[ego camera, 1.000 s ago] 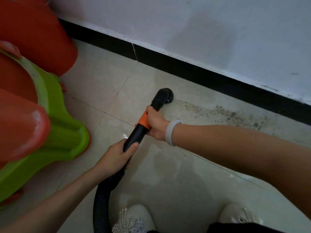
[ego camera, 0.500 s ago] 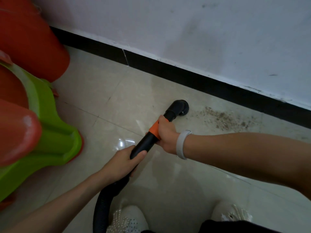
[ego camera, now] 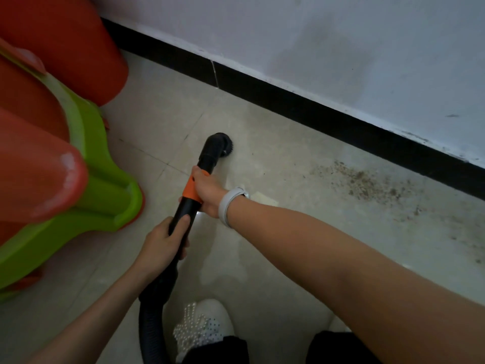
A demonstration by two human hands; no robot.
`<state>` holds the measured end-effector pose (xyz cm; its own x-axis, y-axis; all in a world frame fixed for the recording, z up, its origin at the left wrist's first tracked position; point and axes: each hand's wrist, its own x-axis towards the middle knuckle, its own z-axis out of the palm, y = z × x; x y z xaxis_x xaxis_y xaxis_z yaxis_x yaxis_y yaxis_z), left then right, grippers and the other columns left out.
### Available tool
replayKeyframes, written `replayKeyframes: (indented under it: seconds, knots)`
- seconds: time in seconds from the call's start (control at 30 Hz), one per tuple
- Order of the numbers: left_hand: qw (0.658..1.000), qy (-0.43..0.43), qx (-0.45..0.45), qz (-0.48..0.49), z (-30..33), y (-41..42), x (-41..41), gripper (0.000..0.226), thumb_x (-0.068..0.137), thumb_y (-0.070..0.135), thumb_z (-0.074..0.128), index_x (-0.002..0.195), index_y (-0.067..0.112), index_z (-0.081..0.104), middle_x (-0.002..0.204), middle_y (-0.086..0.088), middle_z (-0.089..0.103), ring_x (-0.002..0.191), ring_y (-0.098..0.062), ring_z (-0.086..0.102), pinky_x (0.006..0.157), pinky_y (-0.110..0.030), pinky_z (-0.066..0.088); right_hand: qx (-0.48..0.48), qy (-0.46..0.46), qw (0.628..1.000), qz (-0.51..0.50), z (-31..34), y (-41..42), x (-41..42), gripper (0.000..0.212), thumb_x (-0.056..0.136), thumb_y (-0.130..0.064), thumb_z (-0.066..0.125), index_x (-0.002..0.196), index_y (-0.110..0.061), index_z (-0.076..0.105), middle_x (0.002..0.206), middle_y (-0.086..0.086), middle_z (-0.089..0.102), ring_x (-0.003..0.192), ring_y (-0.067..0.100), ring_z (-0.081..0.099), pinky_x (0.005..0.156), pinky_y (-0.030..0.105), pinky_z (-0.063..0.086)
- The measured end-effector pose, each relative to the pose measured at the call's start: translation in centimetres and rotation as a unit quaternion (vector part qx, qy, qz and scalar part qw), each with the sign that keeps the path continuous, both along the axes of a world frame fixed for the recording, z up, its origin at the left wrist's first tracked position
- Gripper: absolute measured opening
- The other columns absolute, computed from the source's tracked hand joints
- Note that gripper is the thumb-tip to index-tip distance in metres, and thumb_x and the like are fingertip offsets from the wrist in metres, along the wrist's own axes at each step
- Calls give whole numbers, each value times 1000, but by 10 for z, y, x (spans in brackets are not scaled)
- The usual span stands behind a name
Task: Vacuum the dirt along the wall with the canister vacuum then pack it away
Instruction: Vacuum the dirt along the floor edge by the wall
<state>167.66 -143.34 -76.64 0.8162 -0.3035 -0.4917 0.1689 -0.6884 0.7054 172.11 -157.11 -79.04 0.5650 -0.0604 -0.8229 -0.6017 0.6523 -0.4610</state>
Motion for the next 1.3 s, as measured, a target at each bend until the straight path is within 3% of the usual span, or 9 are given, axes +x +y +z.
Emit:
replayKeyframes:
  seconds: [0.2,0.37,0.63,0.8,0.9,1.03,1.13,1.2,1.3]
  knots:
    - [997,16,25,-70,0,1,-3,37,95,37,46,71,10,49,49,-9,58,38,-17,52,48,-30,40,-20,29,999,-25,-6,-1,-19,30,94,-39,46,105,-11,42,98,11,53,100,37,62,87,52,53]
    - [989,47,-1,-139,-7,-14,-16,32,95,33,50,70,13,47,48,-4,56,36,-14,50,44,-24,41,-35,60,987,-142,-12,-18,-58,23,91,-35,52,86,-15,44,79,6,50,69,26,59,77,49,56]
    - [966,80,-15,-244,-15,-63,-32,29,92,34,54,71,14,47,53,-4,56,38,-12,50,44,-21,41,-43,70,958,-273,-8,-64,-113,20,92,-28,51,92,-10,43,73,7,48,41,18,57,58,38,56]
    - [964,88,-24,-251,-16,-71,-30,28,92,31,54,70,15,48,52,-2,55,38,-8,50,42,-17,40,-42,59,950,-303,-8,-70,-117,19,92,-30,54,90,-15,43,78,8,50,56,24,57,64,42,57]
    - [973,73,-18,-216,-17,-71,-22,27,92,31,53,74,10,52,52,-3,55,37,-9,50,41,-18,40,-59,64,959,-268,-8,-69,-98,23,90,-32,55,92,-12,44,82,10,52,56,25,58,75,50,57]
    - [980,37,6,-193,-22,-66,-6,31,93,32,53,73,10,52,51,-4,56,37,-11,51,41,-18,40,-94,64,970,-213,-5,-65,-74,22,89,-35,55,86,-17,43,89,14,55,80,34,61,86,56,52]
    - [978,33,21,-203,-25,-66,0,32,92,34,52,73,9,52,51,-6,57,38,-11,51,41,-17,40,-79,57,972,-216,-5,-64,-70,26,90,-36,53,96,-13,43,88,13,54,72,31,59,84,56,53]
    - [977,43,14,-208,-27,-70,-1,32,93,32,53,73,7,52,51,-6,56,37,-10,50,41,-17,39,-86,64,970,-216,-7,-66,-73,27,91,-36,52,96,-12,42,90,15,54,78,32,60,86,55,52]
    - [972,58,11,-229,-28,-82,-10,31,92,34,53,74,10,52,53,-4,55,39,-10,51,44,-21,42,-66,62,963,-255,-6,-78,-88,23,93,-32,52,90,-12,42,80,12,52,60,26,59,77,48,56]
